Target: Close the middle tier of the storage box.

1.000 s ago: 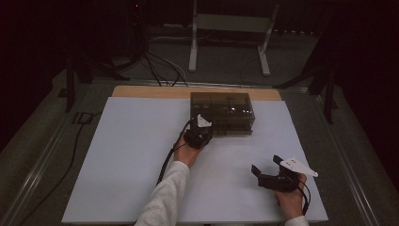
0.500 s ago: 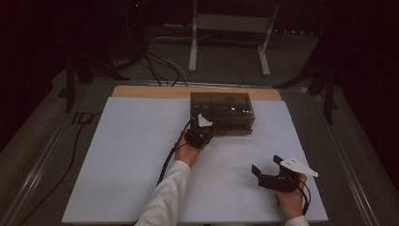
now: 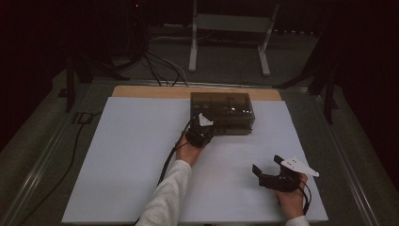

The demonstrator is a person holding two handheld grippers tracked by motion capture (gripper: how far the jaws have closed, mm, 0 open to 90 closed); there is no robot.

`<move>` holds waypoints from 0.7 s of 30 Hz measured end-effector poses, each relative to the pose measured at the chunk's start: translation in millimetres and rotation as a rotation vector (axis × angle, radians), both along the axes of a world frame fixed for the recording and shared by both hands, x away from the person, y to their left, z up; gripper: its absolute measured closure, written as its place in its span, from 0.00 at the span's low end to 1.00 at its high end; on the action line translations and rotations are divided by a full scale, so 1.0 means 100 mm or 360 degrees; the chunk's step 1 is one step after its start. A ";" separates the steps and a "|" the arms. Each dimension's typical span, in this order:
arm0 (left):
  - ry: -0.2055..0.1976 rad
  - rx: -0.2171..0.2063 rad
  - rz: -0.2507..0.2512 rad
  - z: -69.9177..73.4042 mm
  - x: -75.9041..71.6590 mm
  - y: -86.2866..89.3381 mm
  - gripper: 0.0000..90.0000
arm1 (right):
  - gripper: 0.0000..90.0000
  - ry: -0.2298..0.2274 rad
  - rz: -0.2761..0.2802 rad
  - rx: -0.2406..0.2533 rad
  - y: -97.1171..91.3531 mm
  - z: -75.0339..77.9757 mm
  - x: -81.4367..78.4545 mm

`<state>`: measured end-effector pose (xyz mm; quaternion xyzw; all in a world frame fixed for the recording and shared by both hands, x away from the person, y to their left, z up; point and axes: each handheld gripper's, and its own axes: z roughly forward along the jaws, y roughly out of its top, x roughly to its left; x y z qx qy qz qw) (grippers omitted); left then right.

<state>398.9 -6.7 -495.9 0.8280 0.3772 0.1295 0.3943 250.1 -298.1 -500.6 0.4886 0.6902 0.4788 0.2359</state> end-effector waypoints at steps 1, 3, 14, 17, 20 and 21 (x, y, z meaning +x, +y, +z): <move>0.0000 -0.0003 0.0000 0.00 0.00 0.00 1.00 | 0.00 0.0001 -0.0003 0.0001 0.00 0.00 0.00; -0.0002 -0.0003 0.0002 0.01 0.00 0.00 1.00 | 0.00 0.0002 -0.0005 0.0002 -0.01 0.00 0.00; -0.0007 -0.0006 0.0013 0.01 0.01 -0.02 1.00 | 0.00 -0.0001 -0.0005 0.0000 -0.01 0.01 -0.01; -0.0006 -0.0009 0.0023 0.01 0.02 -0.02 1.00 | 0.00 -0.0001 -0.0006 0.0001 -0.01 0.01 -0.01; -0.0005 -0.0012 0.0030 0.01 0.02 -0.02 1.00 | 0.00 -0.0001 -0.0006 0.0000 -0.01 0.01 -0.01; -0.0005 -0.0008 0.0030 0.01 0.03 -0.02 1.00 | 0.00 -0.0001 -0.0006 0.0000 -0.01 0.01 -0.01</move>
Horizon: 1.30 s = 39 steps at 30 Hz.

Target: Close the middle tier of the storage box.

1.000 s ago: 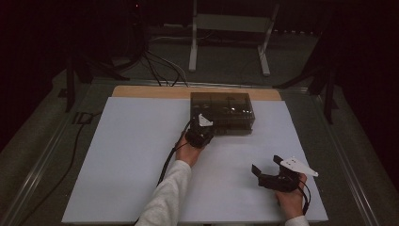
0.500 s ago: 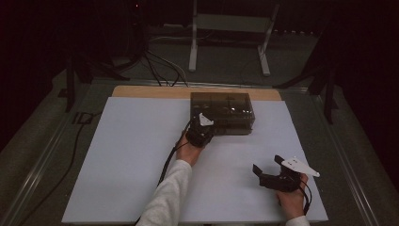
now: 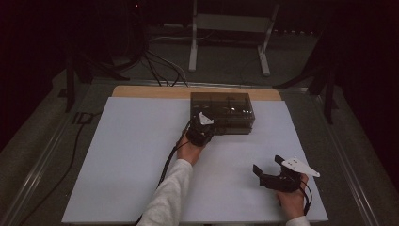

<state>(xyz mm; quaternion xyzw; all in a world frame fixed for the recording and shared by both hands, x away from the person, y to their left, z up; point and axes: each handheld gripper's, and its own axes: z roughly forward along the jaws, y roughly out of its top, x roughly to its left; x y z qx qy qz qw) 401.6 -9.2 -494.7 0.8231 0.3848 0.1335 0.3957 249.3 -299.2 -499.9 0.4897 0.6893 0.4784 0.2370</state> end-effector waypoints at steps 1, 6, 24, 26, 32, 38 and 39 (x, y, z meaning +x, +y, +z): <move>0.0001 0.0003 0.0000 0.00 0.00 0.00 1.00 | 0.00 0.0000 0.0000 0.0000 0.00 0.00 0.00; -0.0001 0.0001 0.0022 0.01 0.02 0.00 1.00 | 0.00 0.0000 -0.0001 0.0000 0.00 0.00 0.00; 0.0015 0.0005 0.0087 -0.02 0.08 0.00 1.00 | 0.00 0.0003 -0.0001 0.0004 0.00 0.00 0.00; 0.0020 -0.0001 0.0101 -0.02 0.09 0.00 1.00 | 0.00 0.0003 0.0000 0.0004 0.00 0.00 0.00; 0.0014 0.0004 0.0103 -0.02 0.10 -0.01 1.00 | 0.00 0.0003 -0.0002 0.0006 -0.01 0.00 0.00; 0.0006 0.0009 0.0102 -0.03 0.10 -0.07 1.00 | 0.00 0.0002 -0.0001 0.0007 0.00 0.00 0.00; 0.0004 0.0016 0.0102 -0.03 0.10 -0.08 1.00 | 0.00 0.0002 -0.0002 0.0008 -0.01 0.00 0.00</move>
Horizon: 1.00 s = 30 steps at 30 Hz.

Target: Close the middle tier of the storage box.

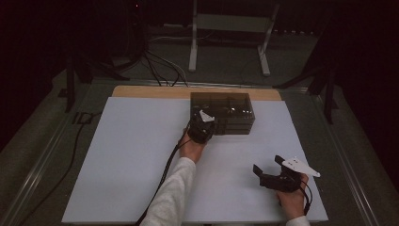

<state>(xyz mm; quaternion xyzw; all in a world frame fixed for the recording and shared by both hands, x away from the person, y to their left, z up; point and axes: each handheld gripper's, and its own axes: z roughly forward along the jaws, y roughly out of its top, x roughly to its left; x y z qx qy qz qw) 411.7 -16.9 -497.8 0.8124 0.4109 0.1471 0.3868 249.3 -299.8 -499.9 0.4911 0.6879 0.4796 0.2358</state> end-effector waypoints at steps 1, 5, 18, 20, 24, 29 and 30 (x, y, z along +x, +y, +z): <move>-0.0002 0.0003 0.0000 0.00 0.00 -0.01 1.00 | 0.00 0.0000 -0.0001 0.0000 0.00 0.00 0.00; -0.0009 -0.0016 0.0002 0.01 0.00 -0.04 1.00 | 0.00 -0.0001 -0.0004 0.0002 -0.01 0.00 0.00; -0.0028 -0.0011 -0.0003 0.03 -0.02 -0.05 1.00 | 0.00 -0.0005 -0.0004 0.0002 -0.01 0.01 0.00; -0.0029 -0.0009 -0.0012 0.04 -0.03 -0.02 1.00 | 0.00 -0.0005 -0.0006 0.0003 -0.02 0.01 0.00; -0.0045 -0.0027 -0.0033 0.08 -0.08 0.06 1.00 | 0.00 -0.0005 -0.0007 0.0006 -0.02 0.01 0.00; -0.0093 -0.0019 -0.0054 0.13 -0.16 0.15 0.98 | 0.00 -0.0012 -0.0004 0.0001 -0.02 0.01 -0.01; -0.0103 -0.0018 -0.0052 0.14 -0.18 0.18 0.98 | 0.00 -0.0012 -0.0005 0.0001 -0.02 0.01 -0.01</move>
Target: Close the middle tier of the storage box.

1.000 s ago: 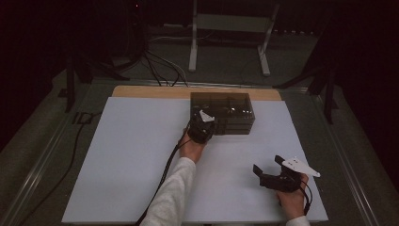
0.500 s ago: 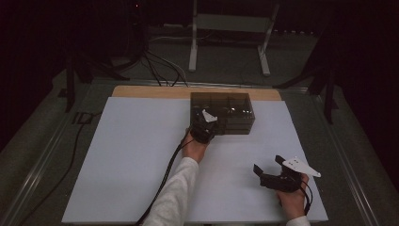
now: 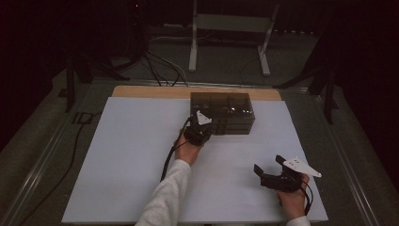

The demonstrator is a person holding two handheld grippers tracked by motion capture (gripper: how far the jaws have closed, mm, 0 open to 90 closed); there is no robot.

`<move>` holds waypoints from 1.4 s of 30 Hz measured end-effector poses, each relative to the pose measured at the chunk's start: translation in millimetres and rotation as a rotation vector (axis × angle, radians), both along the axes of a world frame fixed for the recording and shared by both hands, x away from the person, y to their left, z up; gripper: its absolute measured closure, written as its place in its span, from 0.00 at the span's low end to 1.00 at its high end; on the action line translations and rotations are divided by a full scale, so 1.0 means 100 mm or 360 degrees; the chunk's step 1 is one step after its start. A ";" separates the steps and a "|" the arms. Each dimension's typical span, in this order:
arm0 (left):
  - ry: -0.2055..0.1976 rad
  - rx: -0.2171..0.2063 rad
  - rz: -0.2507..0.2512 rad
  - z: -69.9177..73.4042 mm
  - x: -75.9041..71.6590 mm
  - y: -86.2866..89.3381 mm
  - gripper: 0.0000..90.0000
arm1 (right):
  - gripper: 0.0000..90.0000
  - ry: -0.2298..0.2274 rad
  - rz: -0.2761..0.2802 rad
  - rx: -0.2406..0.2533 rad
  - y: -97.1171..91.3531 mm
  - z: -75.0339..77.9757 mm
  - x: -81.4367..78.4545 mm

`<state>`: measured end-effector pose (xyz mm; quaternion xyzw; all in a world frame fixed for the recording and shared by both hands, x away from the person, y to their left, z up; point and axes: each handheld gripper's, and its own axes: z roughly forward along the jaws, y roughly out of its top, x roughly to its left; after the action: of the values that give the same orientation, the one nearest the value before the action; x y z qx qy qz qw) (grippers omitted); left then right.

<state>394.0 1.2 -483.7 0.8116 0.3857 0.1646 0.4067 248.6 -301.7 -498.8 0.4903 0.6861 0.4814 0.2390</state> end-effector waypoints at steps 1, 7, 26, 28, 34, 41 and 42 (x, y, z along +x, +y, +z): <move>-0.0007 -0.0008 0.0002 0.01 -0.01 0.03 0.98 | 0.00 0.0001 -0.0001 0.0001 0.00 0.00 0.00; -0.0028 -0.0040 0.0030 0.06 -0.08 0.23 0.89 | 0.00 0.0001 0.0001 0.0000 0.01 0.00 0.00; -0.0112 -0.0228 0.0099 0.26 -0.39 0.89 0.27 | 0.00 -0.0003 0.0007 0.0001 0.02 -0.01 -0.01; -0.0116 -0.0245 0.0104 0.26 -0.43 0.96 0.20 | 0.00 -0.0002 0.0007 0.0002 0.02 -0.01 -0.01; -0.0143 -0.0225 0.0107 0.25 -0.62 1.15 0.11 | 0.00 -0.0006 0.0008 0.0000 0.03 -0.02 -0.01; -0.0174 -0.0196 0.0132 0.20 -0.81 1.40 0.01 | 0.00 -0.0011 0.0011 0.0002 0.04 -0.02 -0.02; -0.0174 -0.0196 0.0132 0.20 -0.81 1.40 0.01 | 0.00 -0.0011 0.0011 0.0002 0.04 -0.02 -0.02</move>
<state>313.5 141.3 -464.0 0.7582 0.4055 0.2014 0.4691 246.9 -297.9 -500.4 0.4863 0.6868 0.4843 0.2394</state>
